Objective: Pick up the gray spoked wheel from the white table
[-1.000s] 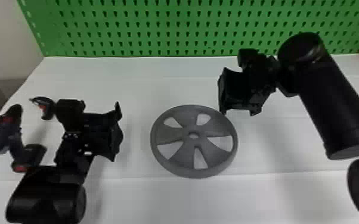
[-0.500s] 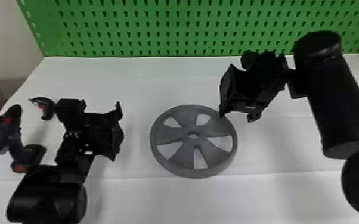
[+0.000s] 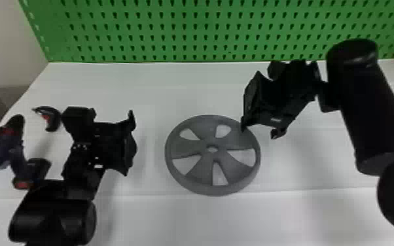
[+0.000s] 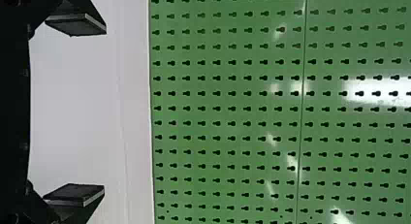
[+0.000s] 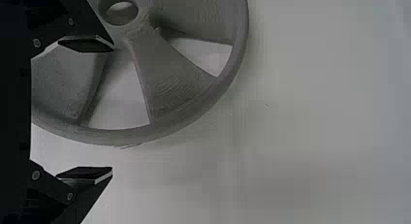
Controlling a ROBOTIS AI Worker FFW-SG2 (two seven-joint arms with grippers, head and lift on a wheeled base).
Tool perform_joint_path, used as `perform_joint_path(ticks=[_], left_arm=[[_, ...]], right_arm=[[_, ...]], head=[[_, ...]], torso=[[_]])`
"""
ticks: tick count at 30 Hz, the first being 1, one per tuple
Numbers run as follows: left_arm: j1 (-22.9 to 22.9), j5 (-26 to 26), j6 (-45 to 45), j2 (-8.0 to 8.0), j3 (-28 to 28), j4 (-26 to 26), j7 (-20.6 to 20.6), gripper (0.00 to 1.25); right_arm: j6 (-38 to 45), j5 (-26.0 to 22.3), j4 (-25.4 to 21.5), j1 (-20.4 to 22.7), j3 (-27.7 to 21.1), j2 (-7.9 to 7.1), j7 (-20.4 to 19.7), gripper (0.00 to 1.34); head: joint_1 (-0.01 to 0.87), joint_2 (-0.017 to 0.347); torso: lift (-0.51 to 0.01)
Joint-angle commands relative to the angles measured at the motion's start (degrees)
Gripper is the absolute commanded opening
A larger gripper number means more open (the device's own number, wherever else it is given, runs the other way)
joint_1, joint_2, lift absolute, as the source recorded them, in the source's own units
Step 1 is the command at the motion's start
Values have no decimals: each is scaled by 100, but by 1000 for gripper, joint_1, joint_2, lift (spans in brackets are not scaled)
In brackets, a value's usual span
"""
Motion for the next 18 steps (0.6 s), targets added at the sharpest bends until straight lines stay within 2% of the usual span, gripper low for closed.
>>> perform_joint_path(ticks=[1,8,18], left_arm=[[-4,0,0,0,-2,0,1,1120],[-4,-9,0,0,-2,0,1,1120],[-4,-9,0,0,16,0,1,1120]], right_arm=[[17,-97,33,16,-50,-21,0,968],[17,-115,243,-107,179,-30,0,968],[17,-124,200,-37,64,-74,-9,968]], head=[[767,35],[767,35],[767,35]], torso=[[-107],[-107],[-107]])
